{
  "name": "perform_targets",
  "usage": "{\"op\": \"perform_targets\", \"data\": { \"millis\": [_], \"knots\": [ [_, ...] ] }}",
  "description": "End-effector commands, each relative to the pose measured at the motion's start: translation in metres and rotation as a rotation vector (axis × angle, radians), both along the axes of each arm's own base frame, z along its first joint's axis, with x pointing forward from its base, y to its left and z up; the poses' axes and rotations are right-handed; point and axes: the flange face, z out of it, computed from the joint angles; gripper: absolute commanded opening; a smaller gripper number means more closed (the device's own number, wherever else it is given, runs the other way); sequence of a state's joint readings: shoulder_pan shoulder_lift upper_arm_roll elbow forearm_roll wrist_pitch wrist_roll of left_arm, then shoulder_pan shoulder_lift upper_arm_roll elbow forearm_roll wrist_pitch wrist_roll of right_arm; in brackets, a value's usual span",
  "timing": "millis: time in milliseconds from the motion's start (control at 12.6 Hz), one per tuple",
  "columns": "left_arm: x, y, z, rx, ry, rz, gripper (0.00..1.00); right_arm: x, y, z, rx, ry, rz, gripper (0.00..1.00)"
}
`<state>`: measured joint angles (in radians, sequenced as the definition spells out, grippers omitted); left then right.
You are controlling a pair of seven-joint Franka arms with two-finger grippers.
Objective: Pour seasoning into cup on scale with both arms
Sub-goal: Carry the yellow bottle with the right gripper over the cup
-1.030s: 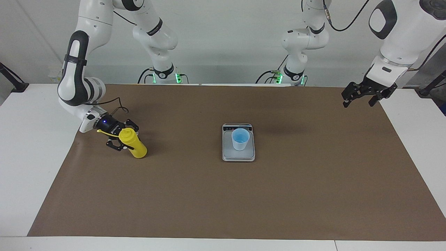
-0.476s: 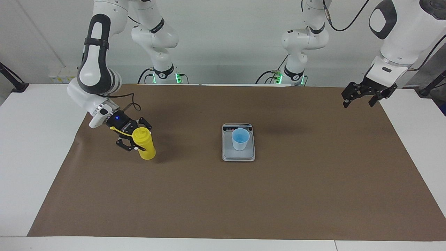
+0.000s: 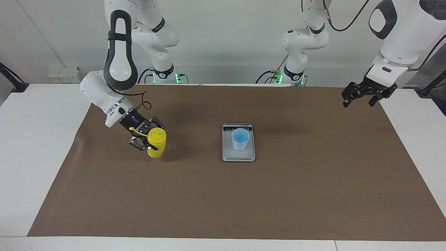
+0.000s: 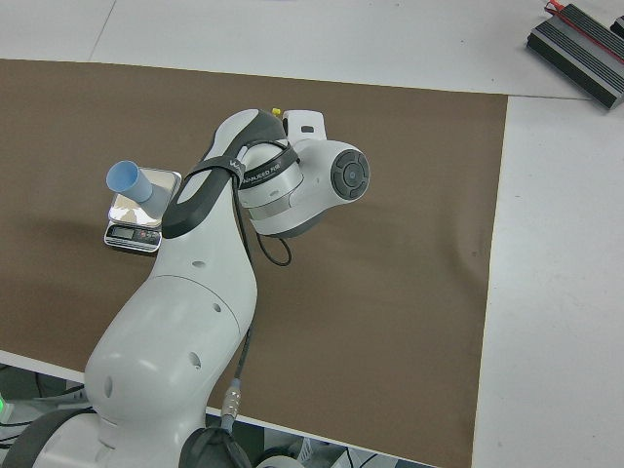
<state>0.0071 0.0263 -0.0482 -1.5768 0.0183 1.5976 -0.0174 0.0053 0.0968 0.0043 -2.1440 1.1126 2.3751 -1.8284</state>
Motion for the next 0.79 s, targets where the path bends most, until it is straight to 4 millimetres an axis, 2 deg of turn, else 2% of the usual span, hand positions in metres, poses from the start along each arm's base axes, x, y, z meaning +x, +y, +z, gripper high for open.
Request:
{"op": "perform_targets", "data": {
  "millis": [0, 238, 555, 713],
  "knots": [
    [-0.007, 0.003, 0.003, 0.01, 0.003, 0.011, 1.0, 0.003, 0.039, 0.016, -0.079, 0.001, -0.004, 0.07],
    [-0.007, 0.003, 0.004, 0.01, 0.003, 0.011, 1.0, 0.004, 0.073, 0.017, -0.113, -0.016, -0.029, 0.07],
    [-0.007, 0.003, 0.003, 0.01, 0.005, 0.011, 1.0, -0.005, 0.119, 0.017, -0.119, -0.028, 0.038, 0.08],
    [-0.007, 0.003, 0.003, 0.01, 0.005, 0.011, 1.0, -0.008, 0.133, 0.018, -0.138, -0.034, 0.075, 0.08]
  ]
}}
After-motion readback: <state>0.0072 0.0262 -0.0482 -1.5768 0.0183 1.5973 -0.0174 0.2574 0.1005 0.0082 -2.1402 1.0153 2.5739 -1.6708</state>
